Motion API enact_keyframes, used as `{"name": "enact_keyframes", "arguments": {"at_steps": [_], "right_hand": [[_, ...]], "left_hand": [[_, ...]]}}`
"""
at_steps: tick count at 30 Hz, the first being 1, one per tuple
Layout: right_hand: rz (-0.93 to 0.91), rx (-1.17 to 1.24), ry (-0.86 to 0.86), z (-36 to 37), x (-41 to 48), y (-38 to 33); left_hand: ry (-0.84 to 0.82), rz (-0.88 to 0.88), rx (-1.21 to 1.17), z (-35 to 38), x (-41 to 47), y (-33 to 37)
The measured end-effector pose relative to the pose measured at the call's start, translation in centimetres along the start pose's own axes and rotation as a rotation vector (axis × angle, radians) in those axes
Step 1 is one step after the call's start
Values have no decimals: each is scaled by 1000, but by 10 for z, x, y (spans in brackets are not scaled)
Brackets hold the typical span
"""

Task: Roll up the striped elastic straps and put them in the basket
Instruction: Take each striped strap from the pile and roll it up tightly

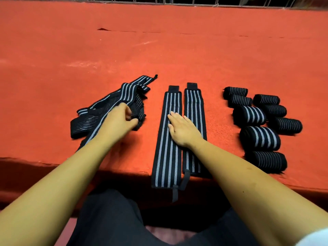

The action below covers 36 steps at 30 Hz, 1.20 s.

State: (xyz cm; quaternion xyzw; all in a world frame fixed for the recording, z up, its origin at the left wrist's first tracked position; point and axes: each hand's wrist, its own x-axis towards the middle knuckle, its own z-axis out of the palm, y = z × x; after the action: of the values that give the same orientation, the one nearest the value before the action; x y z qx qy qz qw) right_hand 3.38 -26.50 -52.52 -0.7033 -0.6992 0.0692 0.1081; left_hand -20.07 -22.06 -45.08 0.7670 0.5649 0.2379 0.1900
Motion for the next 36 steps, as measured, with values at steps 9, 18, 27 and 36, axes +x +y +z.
{"name": "enact_keyframes", "arguments": {"at_steps": [9,18,27,36], "right_hand": [[1,-15,21,0,0,1],[78,294,-81,-21,5,-5],[529,1360,-227,-49,29,-90],[449,1493,-439,-47,26,-89]], "left_hand": [[-7,-304,299,11,30,-45],[-57,-4,-38,-38,12,15],[-191,225,-96,-12,-20,30],[-234,238,-210,-7,-31,22]]}}
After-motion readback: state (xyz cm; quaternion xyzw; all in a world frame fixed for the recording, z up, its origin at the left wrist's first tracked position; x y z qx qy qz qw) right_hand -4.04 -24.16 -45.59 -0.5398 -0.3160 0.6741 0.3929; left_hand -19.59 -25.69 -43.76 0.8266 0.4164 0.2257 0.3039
